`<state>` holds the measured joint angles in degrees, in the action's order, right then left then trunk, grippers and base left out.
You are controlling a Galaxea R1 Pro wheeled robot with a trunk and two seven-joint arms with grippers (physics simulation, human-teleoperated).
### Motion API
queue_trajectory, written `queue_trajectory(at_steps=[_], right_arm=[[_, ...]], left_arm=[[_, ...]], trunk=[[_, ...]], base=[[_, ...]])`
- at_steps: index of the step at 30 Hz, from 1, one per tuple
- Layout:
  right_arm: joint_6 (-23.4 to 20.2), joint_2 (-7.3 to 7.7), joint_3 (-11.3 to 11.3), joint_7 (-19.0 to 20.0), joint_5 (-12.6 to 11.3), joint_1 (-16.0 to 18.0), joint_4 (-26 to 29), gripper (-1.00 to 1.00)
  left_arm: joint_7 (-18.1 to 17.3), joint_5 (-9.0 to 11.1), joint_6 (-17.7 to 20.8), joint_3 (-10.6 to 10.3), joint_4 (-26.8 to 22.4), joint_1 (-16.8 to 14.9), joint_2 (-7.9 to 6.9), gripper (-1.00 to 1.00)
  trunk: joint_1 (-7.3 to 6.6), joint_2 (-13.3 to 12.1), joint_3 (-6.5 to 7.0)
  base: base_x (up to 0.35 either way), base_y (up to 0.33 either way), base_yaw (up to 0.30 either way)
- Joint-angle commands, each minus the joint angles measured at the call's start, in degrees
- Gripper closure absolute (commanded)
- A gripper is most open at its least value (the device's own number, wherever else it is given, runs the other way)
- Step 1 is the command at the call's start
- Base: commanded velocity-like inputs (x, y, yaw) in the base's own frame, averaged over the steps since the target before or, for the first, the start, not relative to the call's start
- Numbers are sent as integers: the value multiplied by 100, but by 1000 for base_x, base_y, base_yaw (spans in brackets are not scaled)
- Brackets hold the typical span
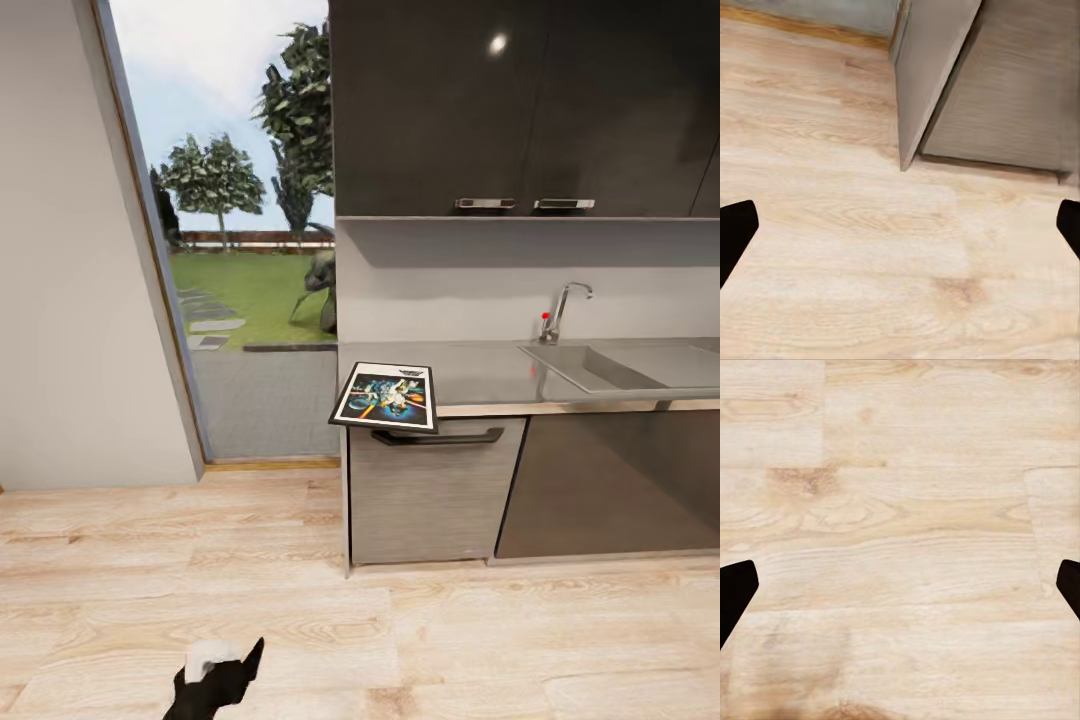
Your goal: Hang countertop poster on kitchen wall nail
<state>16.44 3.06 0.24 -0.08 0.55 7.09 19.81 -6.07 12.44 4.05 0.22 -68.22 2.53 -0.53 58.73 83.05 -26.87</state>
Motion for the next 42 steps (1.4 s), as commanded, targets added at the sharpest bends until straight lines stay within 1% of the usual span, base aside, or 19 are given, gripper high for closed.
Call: queue_trajectory(at_steps=[1,2,3,4,5,7,8,11,12,13,14,15,16,17,18,24,26,29,42], right_arm=[[19,1,2,-1,6,3,-4,-100],[21,1,2,-1,4,3,-4,-100],[21,1,2,-1,5,3,-4,-100],[20,2,2,-1,4,3,-4,-100],[22,2,2,-1,2,3,-4,-100],[23,2,2,-1,0,3,-4,-100],[24,2,2,-1,0,3,-4,-100],[25,2,2,-1,0,3,-4,-100],[25,2,2,-1,1,3,-4,-100],[25,2,2,-1,0,3,-4,-100],[25,2,2,-1,0,3,-4,-100],[26,2,2,-1,-1,3,-4,-100],[26,2,2,-1,-1,3,-4,-100],[26,2,2,-1,-1,3,-4,-100],[26,4,2,-1,-2,3,-4,-100],[26,8,2,-1,-2,3,-4,-100],[26,10,2,-1,-2,3,-4,-100],[26,10,2,-1,-2,3,-4,-100],[33,21,1,-1,-2,3,-4,-100]], left_arm=[[-27,272,251,-4,-245,2,1,-100],[-30,473,427,-11,-450,2,4,-100],[-35,856,722,-21,-830,2,27,-100],[-37,1044,843,-25,-1008,2,52,-100],[-33,1619,1138,-32,-1477,4,126,-100],[-30,1979,1321,-35,-1670,-16,189,-100],[-24,2307,1515,-37,-1793,-81,261,-100],[-12,2769,1790,-38,-1894,-276,400,-100],[-2,3051,1914,-39,-1925,-437,515,-100],[2,3180,1958,-39,-1932,-516,581,-100],[8,3401,2022,-39,-1930,-655,723,-100],[10,3493,2043,-39,-1920,-711,796,-100],[13,3644,2063,-39,-1889,-801,937,-100],[13,3644,2063,-39,-1889,-801,937,-100],[17,3799,2059,-40,-1845,-883,1053,-100],[24,3965,1848,-40,-1771,-981,1053,-100],[24,4239,1526,-45,-1592,-1023,1053,-100],[20,4384,1307,-52,-1462,-1035,1053,-100],[10,4485,1145,-57,-1247,-1044,1053,-100]], trunk=[[0,3,-6],[0,3,-6],[0,3,-6],[0,3,-6],[0,3,-6],[0,3,-6],[0,3,-6],[0,3,-6],[0,3,-6],[0,3,-6],[0,3,-6],[0,3,-6],[0,3,-6],[0,3,-6],[0,3,-6],[0,3,-6],[0,3,-6],[0,3,-6],[0,3,-6]], base=[[2,-1,0],[1,-1,0],[0,0,0],[0,0,0],[0,0,0],[0,0,0],[0,0,0],[0,0,0],[0,0,0],[0,0,0],[0,0,0],[0,0,0],[0,0,0],[0,0,0],[0,0,0],[0,0,0],[0,0,0],[0,0,0],[29,0,0]])
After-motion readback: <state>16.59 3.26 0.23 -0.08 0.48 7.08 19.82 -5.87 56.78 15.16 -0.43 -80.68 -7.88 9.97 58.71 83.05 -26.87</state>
